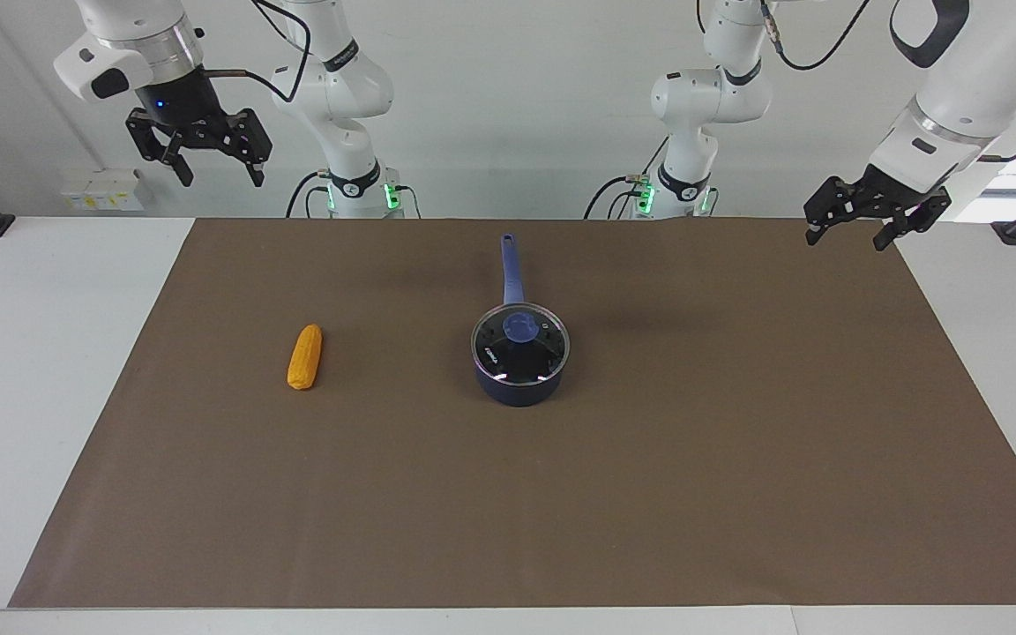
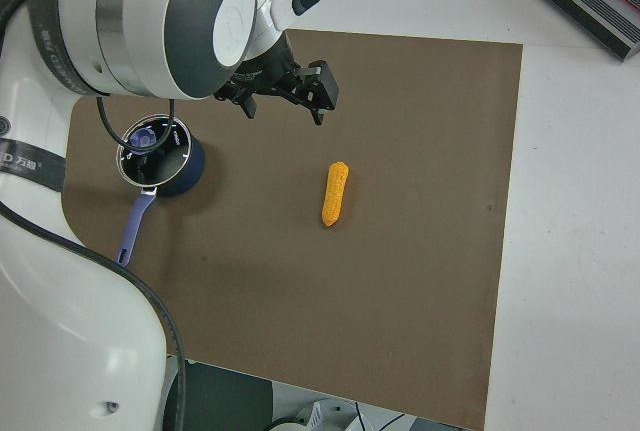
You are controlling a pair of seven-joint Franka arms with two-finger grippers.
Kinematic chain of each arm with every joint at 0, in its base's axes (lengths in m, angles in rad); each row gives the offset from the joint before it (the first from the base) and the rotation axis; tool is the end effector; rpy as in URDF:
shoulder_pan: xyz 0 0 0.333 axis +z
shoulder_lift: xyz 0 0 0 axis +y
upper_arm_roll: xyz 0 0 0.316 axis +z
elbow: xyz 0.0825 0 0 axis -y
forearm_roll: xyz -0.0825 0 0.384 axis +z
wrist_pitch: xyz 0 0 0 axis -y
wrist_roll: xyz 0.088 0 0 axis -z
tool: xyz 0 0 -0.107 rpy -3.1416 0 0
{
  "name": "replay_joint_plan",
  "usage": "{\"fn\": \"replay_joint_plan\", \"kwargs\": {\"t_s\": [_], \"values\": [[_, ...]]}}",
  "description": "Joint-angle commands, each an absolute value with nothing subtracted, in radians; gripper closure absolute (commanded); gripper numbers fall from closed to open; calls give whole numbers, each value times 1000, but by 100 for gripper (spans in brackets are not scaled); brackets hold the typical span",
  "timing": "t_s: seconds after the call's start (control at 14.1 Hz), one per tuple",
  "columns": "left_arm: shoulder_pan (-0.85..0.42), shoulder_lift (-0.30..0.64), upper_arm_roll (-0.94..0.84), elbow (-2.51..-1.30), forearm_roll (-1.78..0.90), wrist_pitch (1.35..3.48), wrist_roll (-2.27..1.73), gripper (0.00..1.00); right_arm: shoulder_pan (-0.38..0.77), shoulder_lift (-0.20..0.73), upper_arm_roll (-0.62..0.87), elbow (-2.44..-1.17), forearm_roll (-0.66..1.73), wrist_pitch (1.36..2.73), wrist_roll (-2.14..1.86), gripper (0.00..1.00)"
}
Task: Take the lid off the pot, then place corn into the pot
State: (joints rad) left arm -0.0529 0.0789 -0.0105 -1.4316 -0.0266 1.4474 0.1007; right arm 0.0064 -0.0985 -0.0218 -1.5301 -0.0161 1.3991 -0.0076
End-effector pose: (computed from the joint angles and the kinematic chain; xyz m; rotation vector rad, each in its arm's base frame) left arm 0.5652 -0.0387 0.6347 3.1008 -0.2588 -0.0974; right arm 0.5042 -0.0104 0.6808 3.1277 -0.0159 -0.0511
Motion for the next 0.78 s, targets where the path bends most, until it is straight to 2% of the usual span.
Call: {"fn": "replay_joint_plan", "kwargs": {"t_s": [0.0,0.43,0.71], "values": [[-107,67,-8,-1477,-26,1488,97,0,2,-118,-15,-1539,-20,1373,11,0],[-262,55,-11,-1568,-14,1601,34,0,8,-121,-9,-1542,-11,1385,9,0],[-368,44,-11,-1634,-17,1664,-153,0,8,-133,-11,-1689,-12,1512,-3,0]]}}
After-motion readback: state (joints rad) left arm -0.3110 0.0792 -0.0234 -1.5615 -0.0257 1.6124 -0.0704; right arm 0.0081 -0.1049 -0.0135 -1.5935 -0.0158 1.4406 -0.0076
